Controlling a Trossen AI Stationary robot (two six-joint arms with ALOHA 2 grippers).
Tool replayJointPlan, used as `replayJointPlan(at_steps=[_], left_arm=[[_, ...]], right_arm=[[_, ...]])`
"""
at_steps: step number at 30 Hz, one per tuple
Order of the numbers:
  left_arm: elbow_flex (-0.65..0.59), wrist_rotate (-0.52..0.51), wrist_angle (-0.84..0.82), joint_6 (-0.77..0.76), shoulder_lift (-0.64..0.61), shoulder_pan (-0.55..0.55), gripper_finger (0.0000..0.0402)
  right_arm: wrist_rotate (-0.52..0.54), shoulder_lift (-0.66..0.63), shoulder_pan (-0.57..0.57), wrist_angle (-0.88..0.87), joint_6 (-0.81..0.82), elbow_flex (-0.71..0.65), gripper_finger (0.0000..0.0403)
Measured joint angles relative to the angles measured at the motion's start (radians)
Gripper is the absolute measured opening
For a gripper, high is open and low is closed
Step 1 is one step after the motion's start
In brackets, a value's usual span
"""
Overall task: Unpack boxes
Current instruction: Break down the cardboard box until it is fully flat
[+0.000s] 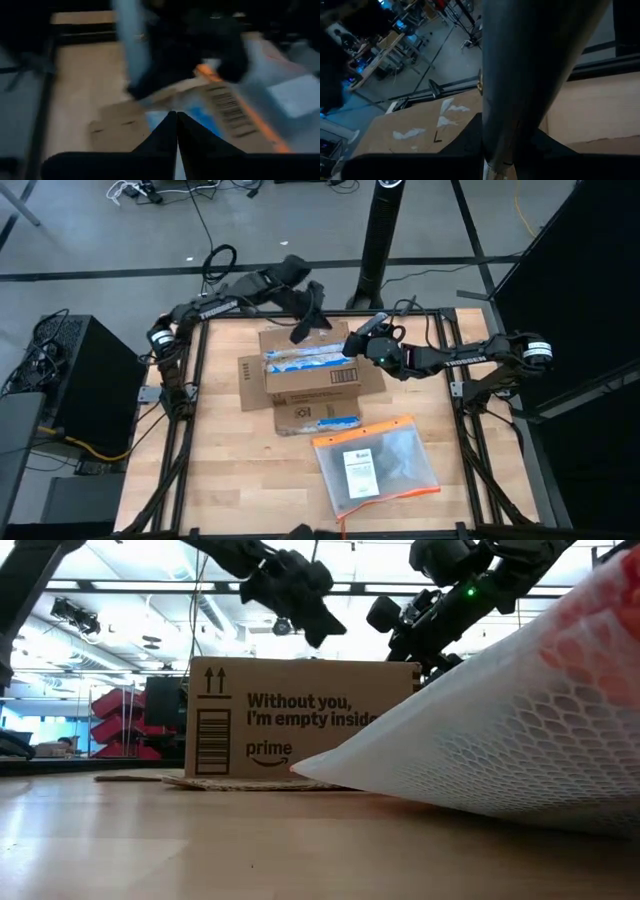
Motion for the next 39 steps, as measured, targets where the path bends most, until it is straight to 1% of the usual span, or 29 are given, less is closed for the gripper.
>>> replayJointPlan(at_steps=[12,17,22,26,39], left_arm=[[-0.136,-0.063,0.141,-0.002,0.044,-0.095,0.0001],[-0.161,-0.063,0.155,-0.015,0.071,-0.097,0.0001],[-0.162,-0.085,0.162,-0.007,0.080,-0.097,0.0001],[-0.162,-0.101,0.166,-0.013,0.081,-0.095,0.0001],[-0.164,-0.128,0.169,-0.020,0.083,-0.092,0.0001]], right_arm=[[-0.038,-0.021,0.010,-0.039,0.076,0.000,0.0040],[-0.060,-0.052,0.023,-0.140,0.212,0.001,0.0040],[-0.054,-0.052,0.027,-0.147,0.217,0.001,0.0040],[-0.089,-0.050,0.020,-0.186,0.223,0.031,0.0040],[-0.368,-0.051,0.002,-0.345,0.433,0.102,0.0040]])
